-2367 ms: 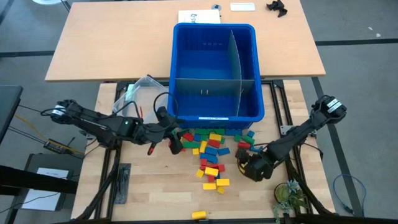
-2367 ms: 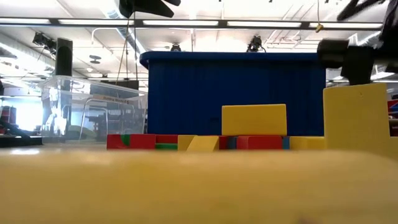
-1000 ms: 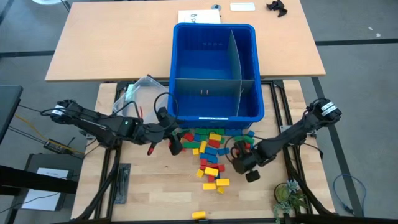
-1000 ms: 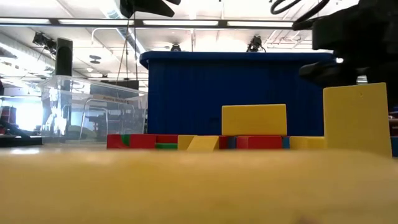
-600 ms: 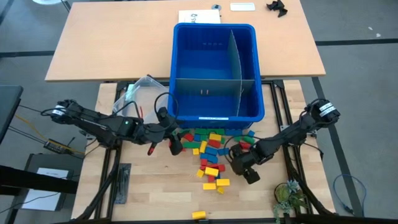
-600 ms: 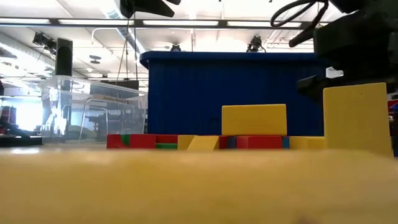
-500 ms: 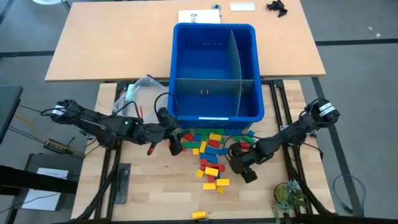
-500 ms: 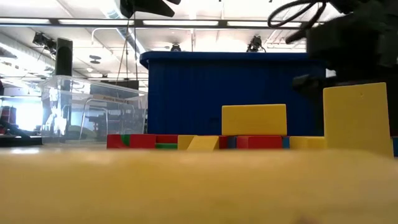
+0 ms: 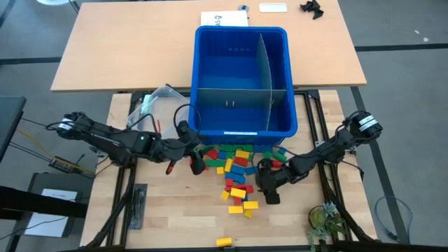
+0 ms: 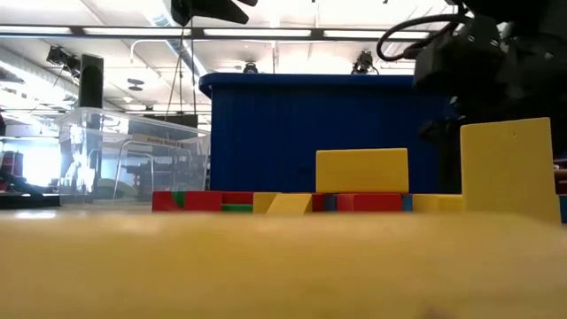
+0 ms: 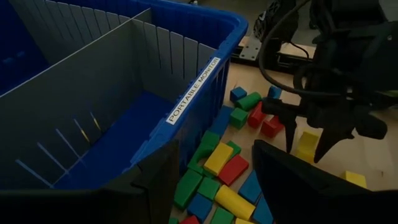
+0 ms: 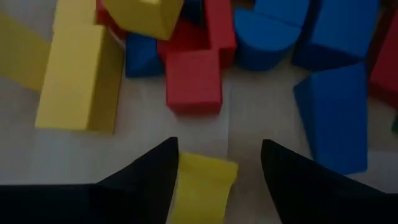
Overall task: Sort blocks
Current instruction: Put the yellow block into the blue bin
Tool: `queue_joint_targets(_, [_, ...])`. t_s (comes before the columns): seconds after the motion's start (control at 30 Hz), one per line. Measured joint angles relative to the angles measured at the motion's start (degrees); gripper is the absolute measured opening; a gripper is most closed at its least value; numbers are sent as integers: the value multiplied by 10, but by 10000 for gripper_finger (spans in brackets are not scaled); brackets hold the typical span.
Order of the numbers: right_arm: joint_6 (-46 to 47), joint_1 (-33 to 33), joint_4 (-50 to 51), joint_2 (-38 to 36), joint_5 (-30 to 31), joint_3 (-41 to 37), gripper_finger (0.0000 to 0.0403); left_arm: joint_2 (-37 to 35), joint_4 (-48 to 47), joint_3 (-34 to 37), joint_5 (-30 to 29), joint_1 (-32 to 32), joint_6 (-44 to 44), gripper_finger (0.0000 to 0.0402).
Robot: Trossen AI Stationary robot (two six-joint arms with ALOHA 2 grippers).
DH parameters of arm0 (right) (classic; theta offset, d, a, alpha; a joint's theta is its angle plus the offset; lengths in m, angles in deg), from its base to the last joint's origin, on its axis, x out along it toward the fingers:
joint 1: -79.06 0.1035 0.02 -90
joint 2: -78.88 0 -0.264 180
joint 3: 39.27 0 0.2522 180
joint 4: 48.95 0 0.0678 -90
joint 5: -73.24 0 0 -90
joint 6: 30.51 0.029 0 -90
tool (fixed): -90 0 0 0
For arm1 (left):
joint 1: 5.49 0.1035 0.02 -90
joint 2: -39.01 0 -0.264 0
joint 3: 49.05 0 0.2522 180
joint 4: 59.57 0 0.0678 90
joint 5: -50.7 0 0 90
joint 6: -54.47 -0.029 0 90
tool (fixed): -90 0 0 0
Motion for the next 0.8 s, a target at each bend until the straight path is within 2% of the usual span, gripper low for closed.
queue_joint_targets(0.23, [9, 17, -19, 0, -8, -29, 186, 0, 0, 0, 0, 0, 1, 214])
queue_joint_targets(0.5, [58, 17, -39, 0, 44, -32, 159, 0, 5, 0, 0, 0, 2, 214])
queue_joint_targets(0.67, [63, 17, -39, 0, 50, -32, 123, 0, 5, 0, 0, 0, 2, 214])
queue_joint_targets(0.8, [65, 17, -38, 0, 46, -32, 123, 0, 5, 0, 0, 0, 2, 214])
